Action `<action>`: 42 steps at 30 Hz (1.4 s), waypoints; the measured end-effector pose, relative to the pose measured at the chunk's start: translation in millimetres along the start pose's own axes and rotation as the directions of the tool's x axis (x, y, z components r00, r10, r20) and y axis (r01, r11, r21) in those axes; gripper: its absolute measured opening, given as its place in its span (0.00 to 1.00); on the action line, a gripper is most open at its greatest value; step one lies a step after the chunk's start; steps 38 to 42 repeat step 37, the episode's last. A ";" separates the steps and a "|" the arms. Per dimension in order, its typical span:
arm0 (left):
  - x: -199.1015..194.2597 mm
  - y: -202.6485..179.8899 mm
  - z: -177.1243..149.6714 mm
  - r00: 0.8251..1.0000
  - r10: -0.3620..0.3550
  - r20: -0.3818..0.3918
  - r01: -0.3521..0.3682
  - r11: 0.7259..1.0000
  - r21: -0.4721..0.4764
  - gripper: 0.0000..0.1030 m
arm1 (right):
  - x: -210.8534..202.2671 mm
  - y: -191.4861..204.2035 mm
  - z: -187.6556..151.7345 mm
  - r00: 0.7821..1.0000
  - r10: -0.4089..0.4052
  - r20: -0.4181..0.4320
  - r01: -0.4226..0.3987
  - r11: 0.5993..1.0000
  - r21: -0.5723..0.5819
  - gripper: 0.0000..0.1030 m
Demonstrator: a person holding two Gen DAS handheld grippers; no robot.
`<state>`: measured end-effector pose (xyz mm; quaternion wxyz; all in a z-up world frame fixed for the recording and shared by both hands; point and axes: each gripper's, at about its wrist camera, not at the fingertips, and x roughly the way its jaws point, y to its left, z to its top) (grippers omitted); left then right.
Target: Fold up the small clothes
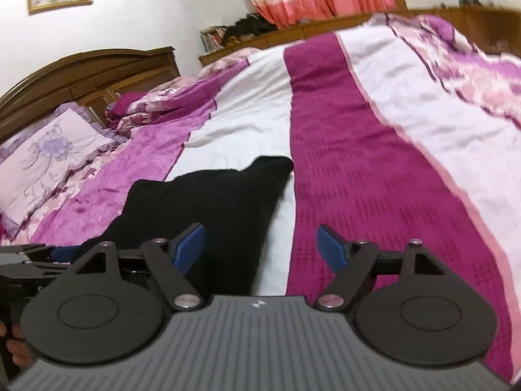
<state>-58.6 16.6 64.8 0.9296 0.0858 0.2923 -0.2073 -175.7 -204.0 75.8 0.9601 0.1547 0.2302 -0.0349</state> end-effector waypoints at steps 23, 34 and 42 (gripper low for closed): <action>17.2 -7.5 -0.5 1.000 0.004 -0.022 -0.004 1.000 -0.008 0.84 | 21.9 49.7 -14.1 0.998 -0.007 -0.063 -0.011 0.961 -0.278 0.91; 21.4 -2.9 -1.8 0.999 -0.010 -0.042 0.009 1.000 -0.019 0.84 | 29.0 50.8 -14.7 0.996 -0.014 -0.083 -0.011 0.957 -0.290 0.93; 21.4 -2.9 -2.2 0.999 -0.009 -0.045 0.009 1.000 -0.021 0.84 | 30.4 49.5 -14.5 0.996 -0.010 -0.090 -0.016 0.960 -0.280 0.94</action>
